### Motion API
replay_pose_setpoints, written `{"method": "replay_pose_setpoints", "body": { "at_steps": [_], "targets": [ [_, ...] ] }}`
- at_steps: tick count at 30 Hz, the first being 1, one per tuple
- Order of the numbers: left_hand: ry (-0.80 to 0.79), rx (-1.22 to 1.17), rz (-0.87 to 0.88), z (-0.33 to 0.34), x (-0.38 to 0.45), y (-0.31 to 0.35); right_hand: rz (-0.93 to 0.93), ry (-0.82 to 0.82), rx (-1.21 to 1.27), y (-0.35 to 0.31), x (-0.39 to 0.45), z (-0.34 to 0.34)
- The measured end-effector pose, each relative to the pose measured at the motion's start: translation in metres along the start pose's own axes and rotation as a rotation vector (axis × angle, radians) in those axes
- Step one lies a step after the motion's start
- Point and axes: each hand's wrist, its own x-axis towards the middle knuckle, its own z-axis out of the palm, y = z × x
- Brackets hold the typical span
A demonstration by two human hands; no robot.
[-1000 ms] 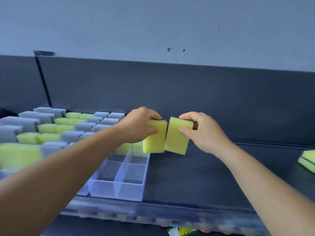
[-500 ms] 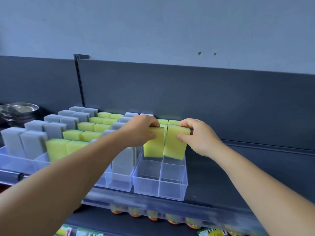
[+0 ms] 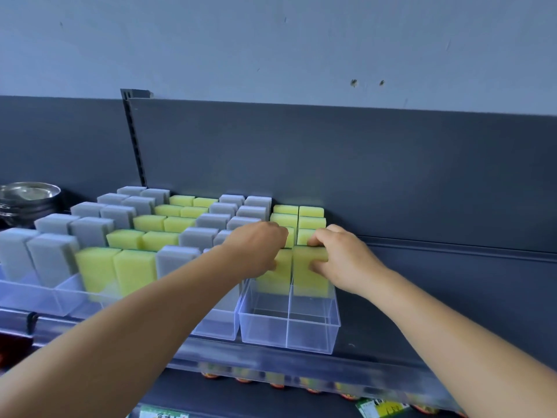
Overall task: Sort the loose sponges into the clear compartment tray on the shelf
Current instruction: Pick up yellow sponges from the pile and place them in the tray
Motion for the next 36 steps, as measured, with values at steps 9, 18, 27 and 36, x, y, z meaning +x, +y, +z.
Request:
{"method": "replay_pose_setpoints", "body": {
  "at_steps": [9,18,27,36],
  "targets": [
    [0.017,-0.051,0.004,-0.008,0.0,0.002,0.005,0.003,0.008,0.002,-0.009,-0.007],
    [0.139,-0.073,0.154,-0.019,0.016,0.065,0.037,0.037,-0.132,0.047,-0.045,-0.045],
    [0.122,-0.094,0.253,-0.024,0.063,0.185,0.173,0.035,-0.178,0.16,-0.09,-0.089],
    [0.086,-0.196,0.35,-0.023,0.111,0.333,0.297,0.028,-0.186,0.293,-0.143,-0.136]
  ]
}}
